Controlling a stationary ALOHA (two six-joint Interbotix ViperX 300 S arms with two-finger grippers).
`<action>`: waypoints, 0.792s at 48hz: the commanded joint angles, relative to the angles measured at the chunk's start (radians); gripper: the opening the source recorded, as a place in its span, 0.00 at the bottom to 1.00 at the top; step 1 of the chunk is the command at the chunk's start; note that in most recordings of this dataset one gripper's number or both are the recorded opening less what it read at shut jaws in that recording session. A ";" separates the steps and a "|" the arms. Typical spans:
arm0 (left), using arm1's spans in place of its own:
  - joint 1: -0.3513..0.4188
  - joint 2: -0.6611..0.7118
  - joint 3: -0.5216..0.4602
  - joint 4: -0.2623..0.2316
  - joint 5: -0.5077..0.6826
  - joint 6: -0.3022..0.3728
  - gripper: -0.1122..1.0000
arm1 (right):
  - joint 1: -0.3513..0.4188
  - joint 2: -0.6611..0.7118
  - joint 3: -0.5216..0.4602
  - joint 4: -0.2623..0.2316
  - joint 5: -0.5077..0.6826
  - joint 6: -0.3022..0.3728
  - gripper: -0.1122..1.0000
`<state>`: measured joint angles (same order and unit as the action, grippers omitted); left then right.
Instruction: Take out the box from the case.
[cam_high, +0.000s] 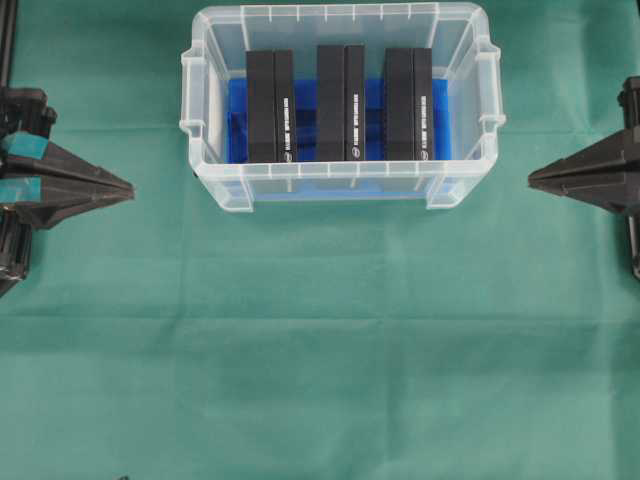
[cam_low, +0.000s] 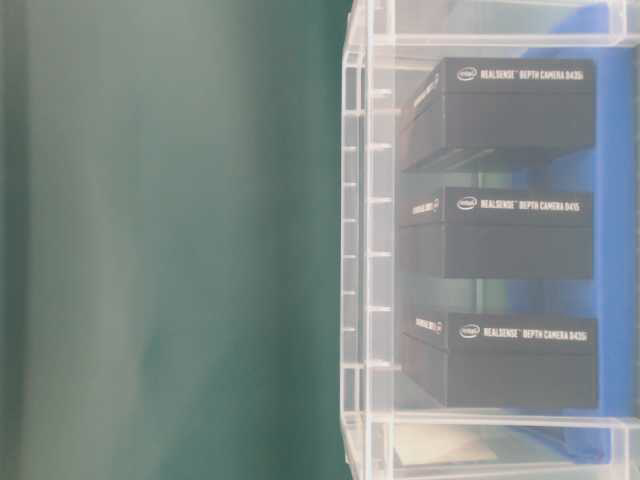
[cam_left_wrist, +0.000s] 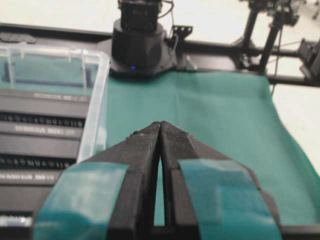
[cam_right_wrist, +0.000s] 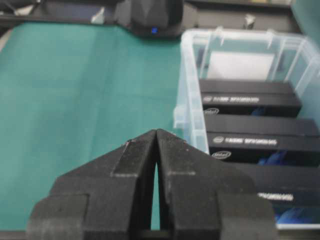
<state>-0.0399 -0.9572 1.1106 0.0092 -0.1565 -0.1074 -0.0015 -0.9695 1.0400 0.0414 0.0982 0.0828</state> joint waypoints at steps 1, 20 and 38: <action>-0.012 0.006 -0.069 0.002 0.043 -0.002 0.11 | -0.002 0.011 -0.058 0.006 0.055 0.023 0.12; -0.049 0.006 -0.276 0.005 0.572 -0.026 0.11 | -0.002 0.064 -0.252 0.003 0.466 0.103 0.12; -0.063 0.008 -0.414 0.005 1.002 -0.184 0.11 | -0.002 0.175 -0.431 -0.015 0.897 0.184 0.12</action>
<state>-0.0936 -0.9557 0.7363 0.0123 0.7793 -0.2792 -0.0015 -0.8222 0.6627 0.0307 0.9143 0.2623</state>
